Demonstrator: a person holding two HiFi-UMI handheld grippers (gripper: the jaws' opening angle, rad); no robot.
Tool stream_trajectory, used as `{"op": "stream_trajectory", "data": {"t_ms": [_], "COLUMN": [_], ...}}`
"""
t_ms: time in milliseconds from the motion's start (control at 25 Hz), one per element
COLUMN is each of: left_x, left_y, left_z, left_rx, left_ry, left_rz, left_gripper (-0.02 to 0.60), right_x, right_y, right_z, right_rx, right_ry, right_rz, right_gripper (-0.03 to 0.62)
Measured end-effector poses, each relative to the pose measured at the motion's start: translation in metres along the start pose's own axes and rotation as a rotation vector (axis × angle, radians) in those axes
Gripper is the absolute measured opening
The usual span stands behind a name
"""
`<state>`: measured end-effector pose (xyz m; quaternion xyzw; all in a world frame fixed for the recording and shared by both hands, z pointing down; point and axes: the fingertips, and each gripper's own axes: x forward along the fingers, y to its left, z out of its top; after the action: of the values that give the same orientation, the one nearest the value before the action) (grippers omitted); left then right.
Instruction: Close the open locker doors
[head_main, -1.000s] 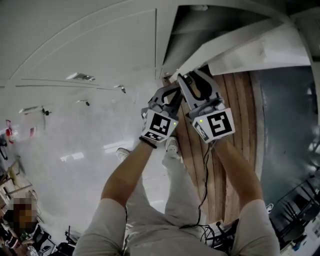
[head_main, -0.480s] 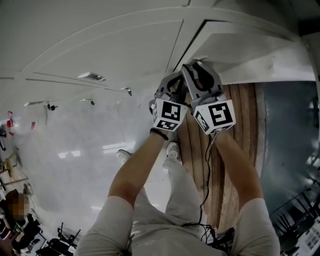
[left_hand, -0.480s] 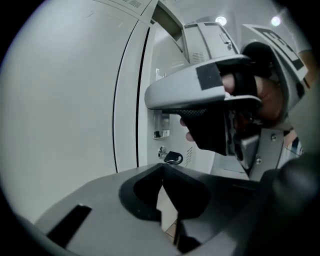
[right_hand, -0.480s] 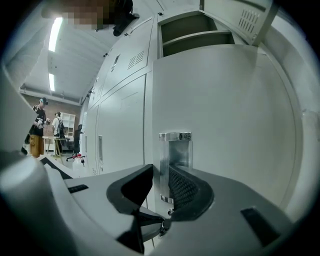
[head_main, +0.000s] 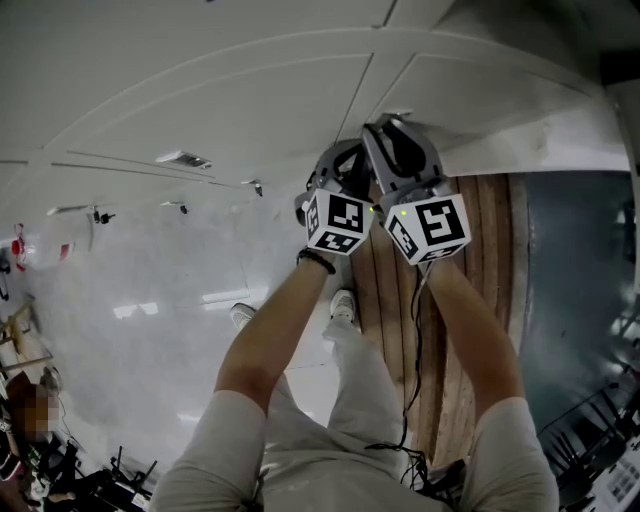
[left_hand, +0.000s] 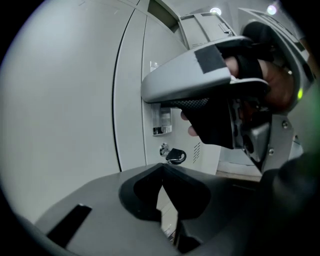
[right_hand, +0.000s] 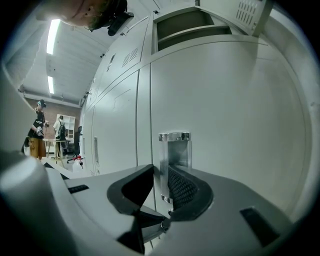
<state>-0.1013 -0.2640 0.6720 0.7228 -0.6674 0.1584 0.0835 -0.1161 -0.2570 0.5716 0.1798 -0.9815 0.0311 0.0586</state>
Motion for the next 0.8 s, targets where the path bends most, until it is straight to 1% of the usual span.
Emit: {"op": "stream_trajectory", "data": {"t_ms": [160,320,400,480,560,640,720,800], "left_x": [0.003,0.004,0.005,0.004,0.000,-0.009,-0.028,-0.055], "left_y": [-0.002,-0.002,-0.002,-0.002,-0.001,-0.003,-0.009,-0.017], "left_z": [-0.002,-0.004,-0.005,-0.004,-0.003,-0.003,-0.001,0.010], "left_rx": [-0.004,0.004,0.011,0.013,0.019,0.045,0.075,0.093], "left_ry": [0.005,0.013,0.014,0.010,0.012,0.035,0.067,0.080], "left_rz": [0.006,0.014,0.014,0.010,-0.005,-0.033,-0.069,-0.106], "left_gripper": [0.003,0.003,0.003,0.003,0.003,0.003,0.003,0.003], "right_x": [-0.002,-0.015,-0.030,-0.047,-0.067,-0.089,-0.116,-0.147], "right_y": [-0.001,-0.009,-0.011,-0.013,-0.013,-0.011,-0.008,-0.003], "right_z": [0.000,-0.004,-0.005,-0.007,-0.006,-0.001,0.011,0.029], "right_rx": [-0.016,0.008,0.018,0.035,0.046,0.062,0.087,0.114], "right_ry": [-0.004,-0.004,-0.012,-0.014,-0.008,0.002,0.012,0.019], "right_rz": [-0.003,-0.045,-0.067,-0.088,-0.107,-0.126,-0.147,-0.172], "right_gripper": [0.093,0.030,0.013,0.009,0.009,0.009,0.009,0.009]}}
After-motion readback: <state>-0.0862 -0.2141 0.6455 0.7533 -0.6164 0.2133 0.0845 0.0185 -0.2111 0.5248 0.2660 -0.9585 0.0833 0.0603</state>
